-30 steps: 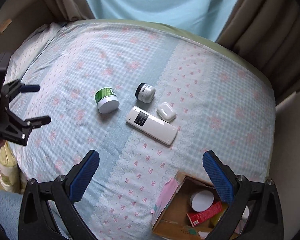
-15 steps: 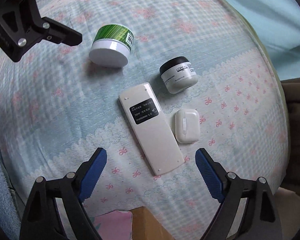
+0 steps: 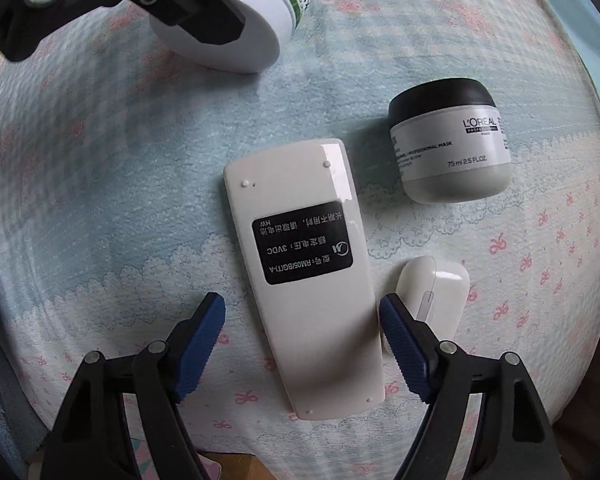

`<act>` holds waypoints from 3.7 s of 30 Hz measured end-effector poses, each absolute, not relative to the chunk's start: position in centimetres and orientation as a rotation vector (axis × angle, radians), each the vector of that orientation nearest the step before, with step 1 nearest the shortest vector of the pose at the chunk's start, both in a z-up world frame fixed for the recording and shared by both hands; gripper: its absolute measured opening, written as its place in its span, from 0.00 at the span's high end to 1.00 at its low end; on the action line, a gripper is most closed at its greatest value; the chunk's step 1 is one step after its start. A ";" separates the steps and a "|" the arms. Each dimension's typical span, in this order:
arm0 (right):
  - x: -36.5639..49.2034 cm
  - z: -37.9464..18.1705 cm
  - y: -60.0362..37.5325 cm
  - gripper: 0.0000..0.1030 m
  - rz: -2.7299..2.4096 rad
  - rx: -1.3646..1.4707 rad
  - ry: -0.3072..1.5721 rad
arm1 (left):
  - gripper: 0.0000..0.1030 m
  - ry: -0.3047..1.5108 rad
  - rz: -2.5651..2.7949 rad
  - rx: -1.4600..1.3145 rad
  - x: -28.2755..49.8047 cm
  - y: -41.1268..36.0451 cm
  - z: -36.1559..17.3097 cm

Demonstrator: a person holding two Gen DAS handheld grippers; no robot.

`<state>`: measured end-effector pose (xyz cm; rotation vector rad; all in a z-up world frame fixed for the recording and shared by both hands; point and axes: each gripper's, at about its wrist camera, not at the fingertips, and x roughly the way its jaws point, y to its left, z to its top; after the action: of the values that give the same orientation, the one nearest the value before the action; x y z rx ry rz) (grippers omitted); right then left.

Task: Organize rigid objects
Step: 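Grasp the green-labelled jar with the left gripper while the right grasps the white remote, then carry the green jar and white remote into the cardboard box and release both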

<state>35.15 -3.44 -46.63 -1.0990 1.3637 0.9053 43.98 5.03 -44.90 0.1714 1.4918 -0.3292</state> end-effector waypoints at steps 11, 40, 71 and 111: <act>36.2 -47.5 -3.1 0.44 0.849 -1.125 1.383 | 0.44 1.530 -0.382 0.199 43.7 2.9 -47.7; 35.3 -39.1 -4.3 0.45 0.646 -0.419 1.530 | 0.45 1.436 -0.281 0.025 38.6 10.5 -38.4; 20.1 -23.3 -25.9 0.47 0.126 0.601 1.218 | 0.45 1.209 -0.565 0.044 25.2 -6.6 -23.6; 17.9 -37.0 -47.0 0.00 0.057 0.663 1.347 | 0.00 1.394 -0.492 0.122 22.5 -30.3 -33.2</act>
<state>17.95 -47.02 -37.01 0.6631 1.3473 0.0571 22.51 -30.35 -33.17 0.1218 1.3944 -0.4923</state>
